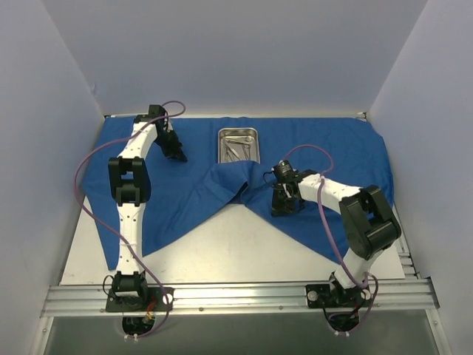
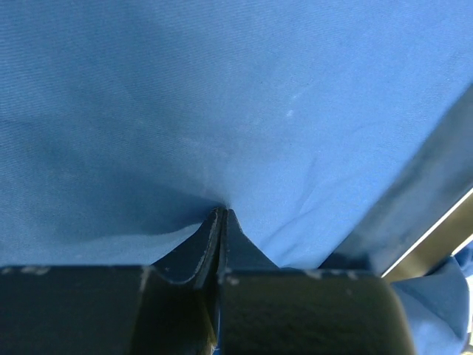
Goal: Open and lay out the surgical kit
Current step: Open the surgical kit at the center of the board.
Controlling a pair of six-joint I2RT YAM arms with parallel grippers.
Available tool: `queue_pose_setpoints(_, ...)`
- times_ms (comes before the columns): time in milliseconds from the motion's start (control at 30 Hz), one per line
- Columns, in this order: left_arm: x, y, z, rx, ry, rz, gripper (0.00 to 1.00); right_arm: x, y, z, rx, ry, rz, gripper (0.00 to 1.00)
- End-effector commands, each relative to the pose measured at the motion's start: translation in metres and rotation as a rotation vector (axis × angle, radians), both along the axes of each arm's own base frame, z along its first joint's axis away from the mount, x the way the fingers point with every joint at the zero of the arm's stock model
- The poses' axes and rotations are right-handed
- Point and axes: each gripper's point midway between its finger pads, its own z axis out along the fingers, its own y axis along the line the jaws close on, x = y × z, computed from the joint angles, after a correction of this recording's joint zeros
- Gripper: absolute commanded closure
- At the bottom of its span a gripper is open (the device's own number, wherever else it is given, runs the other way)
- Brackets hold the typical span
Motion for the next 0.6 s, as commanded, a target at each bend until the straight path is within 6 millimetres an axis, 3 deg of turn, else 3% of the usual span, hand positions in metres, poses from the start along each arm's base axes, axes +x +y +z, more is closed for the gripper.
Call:
queue_pose_setpoints(0,-0.002,0.007,-0.016,0.002,0.048,0.029,0.98,-0.049,-0.020,-0.039,-0.169,0.124,-0.048,1.00)
queue_pose_setpoints(133,-0.004,0.010,-0.014,0.009,0.048,0.031,0.98,-0.092,-0.036,-0.026,-0.295,0.179,-0.026,1.00)
queue_pose_setpoints(333,-0.014,0.025,-0.019,0.020,0.084,0.044,0.98,-0.163,-0.072,-0.011,-0.343,0.351,-0.022,1.00)
queue_pose_setpoints(367,-0.014,0.027,-0.017,0.022,0.083,0.044,0.98,-0.171,-0.070,-0.008,-0.310,0.370,-0.034,1.00)
queue_pose_setpoints(500,-0.019,0.033,-0.016,0.039,0.088,0.017,0.98,-0.184,-0.078,0.025,-0.243,0.354,-0.151,1.00)
queue_pose_setpoints(533,-0.018,0.033,-0.015,0.042,0.086,0.011,0.98,-0.181,-0.085,0.035,-0.262,0.331,-0.176,1.00)
queue_pose_setpoints(567,-0.019,0.033,-0.014,0.043,0.086,0.007,0.98,-0.161,-0.090,0.053,-0.250,0.271,-0.230,1.00)
